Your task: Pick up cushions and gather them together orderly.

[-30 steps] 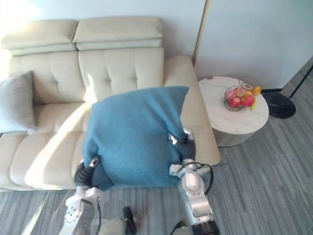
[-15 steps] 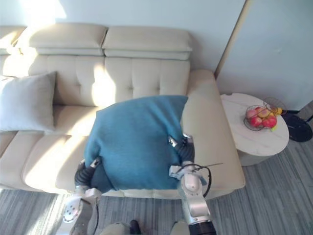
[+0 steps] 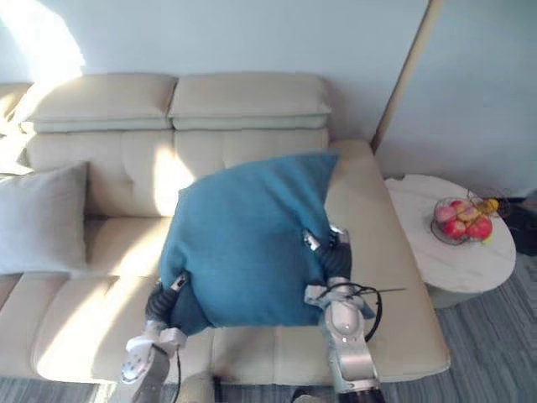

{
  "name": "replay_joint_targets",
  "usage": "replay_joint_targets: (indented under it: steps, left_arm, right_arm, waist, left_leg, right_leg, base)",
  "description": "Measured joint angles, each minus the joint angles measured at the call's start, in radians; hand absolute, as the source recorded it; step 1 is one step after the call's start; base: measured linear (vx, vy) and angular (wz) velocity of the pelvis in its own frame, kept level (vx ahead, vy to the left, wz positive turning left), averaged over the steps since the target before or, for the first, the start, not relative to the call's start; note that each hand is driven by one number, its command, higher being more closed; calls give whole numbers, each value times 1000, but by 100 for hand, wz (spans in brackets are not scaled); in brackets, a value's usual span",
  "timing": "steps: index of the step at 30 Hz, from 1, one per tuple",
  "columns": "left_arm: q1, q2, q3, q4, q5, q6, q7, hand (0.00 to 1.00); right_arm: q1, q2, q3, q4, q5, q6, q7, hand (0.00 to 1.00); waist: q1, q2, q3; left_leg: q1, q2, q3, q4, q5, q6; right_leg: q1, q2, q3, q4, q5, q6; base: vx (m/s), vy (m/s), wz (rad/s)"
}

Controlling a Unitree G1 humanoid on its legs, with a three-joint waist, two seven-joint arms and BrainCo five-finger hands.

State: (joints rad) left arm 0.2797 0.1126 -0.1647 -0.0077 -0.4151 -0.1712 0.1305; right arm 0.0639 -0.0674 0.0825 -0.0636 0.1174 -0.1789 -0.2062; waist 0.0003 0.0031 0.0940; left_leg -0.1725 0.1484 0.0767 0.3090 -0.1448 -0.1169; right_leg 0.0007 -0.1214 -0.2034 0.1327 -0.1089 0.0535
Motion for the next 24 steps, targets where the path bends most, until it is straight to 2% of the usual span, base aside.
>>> replay_joint_targets:
  steps: [2,5,10,15,19,22,24]
  left_arm:
    - [9,2,-9,0,0,7,0,100]
    - [12,3,-11,-1,0,8,0,100]
    - [35,11,-13,-26,1,8,0,100]
    - [29,12,-8,-51,1,8,11,100]
    - [-56,10,30,-52,2,8,57,100]
    - [-170,9,87,-51,21,6,115,100]
    - [-287,15,136,-51,37,1,170,100]
  right_arm:
    - [17,7,-3,6,0,2,0,100]
    - [25,9,-4,32,-1,2,1,100]
    - [24,8,-3,44,-1,4,9,100]
    - [-19,6,0,85,-1,4,7,100]
    - [-149,6,13,154,-1,4,-18,100]
    - [-305,8,48,195,-1,3,-59,100]
    - [-452,15,55,252,-1,3,-94,100]
  waist:
    - [-5,-12,-7]
    - [-5,-9,-9]
    - [-2,-10,-17]
    - [-1,-10,-18]
    - [0,1,-7]
    - [5,24,46]
    - [26,43,70]
  left_leg:
    - [38,-41,21,-43,11,17]
    - [76,-76,29,-104,31,36]
    - [122,-82,34,-245,105,23]
    - [128,-57,51,-357,176,9]
    - [42,-53,49,-373,219,12]
    - [-18,-54,48,-379,256,18]
    - [-76,-51,48,-389,287,17]
  right_leg:
    - [12,-40,12,-2,3,6]
    - [30,-69,25,-18,5,9]
    - [17,-62,28,-39,13,21]
    - [-34,-29,43,-58,40,13]
    - [-126,-21,47,-59,70,18]
    - [-195,-22,47,-36,82,25]
    - [-278,-23,48,12,82,25]
  base:
    - [110,186,-4]
    - [66,104,4]
    - [-2,-37,-2]
    - [-52,-60,-15]
    - [-112,-2,-2]
    - [-161,27,8]
    - [-189,14,3]
